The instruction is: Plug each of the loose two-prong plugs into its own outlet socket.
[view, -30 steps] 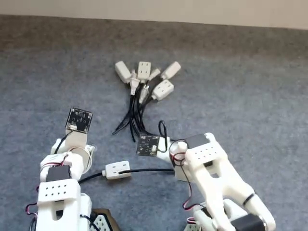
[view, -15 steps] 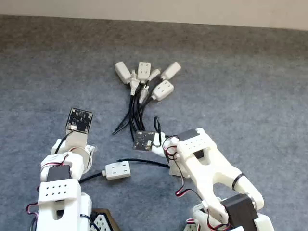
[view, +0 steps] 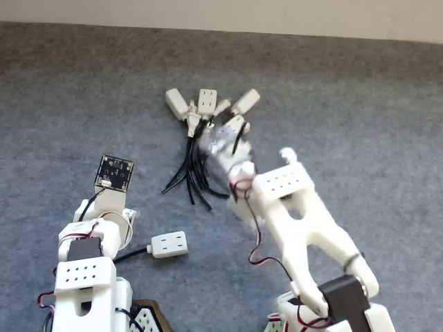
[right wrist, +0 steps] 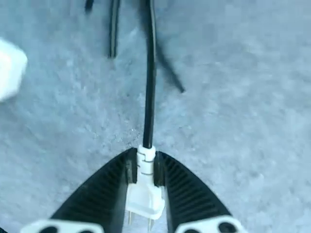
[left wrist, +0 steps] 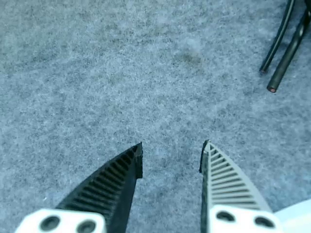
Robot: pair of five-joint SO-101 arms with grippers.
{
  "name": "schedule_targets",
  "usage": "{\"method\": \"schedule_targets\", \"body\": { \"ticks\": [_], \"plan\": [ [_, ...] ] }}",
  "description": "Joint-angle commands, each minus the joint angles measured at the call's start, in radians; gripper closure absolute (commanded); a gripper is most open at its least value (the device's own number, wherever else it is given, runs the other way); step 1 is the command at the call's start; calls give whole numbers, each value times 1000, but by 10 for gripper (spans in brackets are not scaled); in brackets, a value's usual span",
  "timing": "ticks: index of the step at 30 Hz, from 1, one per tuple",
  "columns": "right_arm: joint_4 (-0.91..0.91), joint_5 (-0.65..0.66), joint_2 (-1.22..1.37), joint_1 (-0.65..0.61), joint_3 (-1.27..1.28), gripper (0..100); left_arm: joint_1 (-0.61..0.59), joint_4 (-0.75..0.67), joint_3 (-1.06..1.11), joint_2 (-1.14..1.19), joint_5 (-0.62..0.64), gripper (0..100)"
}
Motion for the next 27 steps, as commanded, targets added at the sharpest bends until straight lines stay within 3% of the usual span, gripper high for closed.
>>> {"method": "schedule_targets", "body": {
  "ticks": [1, 4, 7, 11, 13, 18, 22, 27],
  "plan": [
    [176, -176, -70, 36, -272, 993, 22, -14, -27, -4, -9, 796],
    [292, -281, -61, 50, -449, 993, 36, -14, -59, -5, -9, 796],
    [366, -255, -21, 45, -536, 993, 31, 11, -162, -5, -23, 796],
    [417, -187, 31, -13, -575, 993, 47, 302, -446, -5, -101, 793],
    [400, -258, 36, -27, -576, 993, 81, 457, -598, -5, -92, 793],
    [202, -359, 10, 13, -562, 993, 239, 644, -806, -5, -2, 729],
    [-15, -393, -111, 7, -398, 993, 331, 649, -809, -7, 78, 630],
    [-338, -430, -292, -54, -81, 993, 371, 582, -789, -35, 112, 606]
  ]
}}
